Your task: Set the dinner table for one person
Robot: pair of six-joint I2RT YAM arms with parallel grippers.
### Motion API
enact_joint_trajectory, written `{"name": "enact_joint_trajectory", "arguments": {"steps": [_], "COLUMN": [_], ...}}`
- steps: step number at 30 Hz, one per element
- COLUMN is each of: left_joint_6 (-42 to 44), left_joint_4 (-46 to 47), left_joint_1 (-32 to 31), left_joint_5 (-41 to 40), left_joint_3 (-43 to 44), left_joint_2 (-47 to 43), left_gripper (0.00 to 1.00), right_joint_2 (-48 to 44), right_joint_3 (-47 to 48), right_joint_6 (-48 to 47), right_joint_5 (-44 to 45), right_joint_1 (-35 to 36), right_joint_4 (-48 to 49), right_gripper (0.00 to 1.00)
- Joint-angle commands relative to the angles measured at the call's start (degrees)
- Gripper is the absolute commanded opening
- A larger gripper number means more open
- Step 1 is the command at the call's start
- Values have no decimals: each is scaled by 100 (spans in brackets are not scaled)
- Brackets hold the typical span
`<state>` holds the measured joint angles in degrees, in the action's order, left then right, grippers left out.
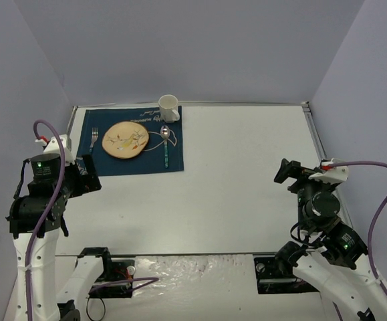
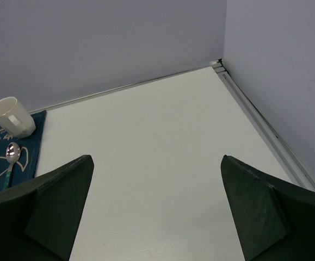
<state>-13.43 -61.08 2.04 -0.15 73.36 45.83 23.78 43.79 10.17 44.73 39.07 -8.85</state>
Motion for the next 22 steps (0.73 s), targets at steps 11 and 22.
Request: {"name": "enact_joint_trajectory", "arguments": {"steps": [11,22], "left_joint_6": [165,171], "left_joint_4": [193,219], "left_joint_1": [-28,-37], "left_joint_5": [166,214], "left_joint_3": [-29,-106], "left_joint_2": [-102,-162], "left_gripper": [97,97], "right_joint_2": [568,664], "right_joint_3": [389,473], "right_joint_6": [-167,-237], "right_joint_5": [-75,-252], "right_joint_1": [4,8], "right_joint_4": [403,452], "right_gripper": [100,100]}}
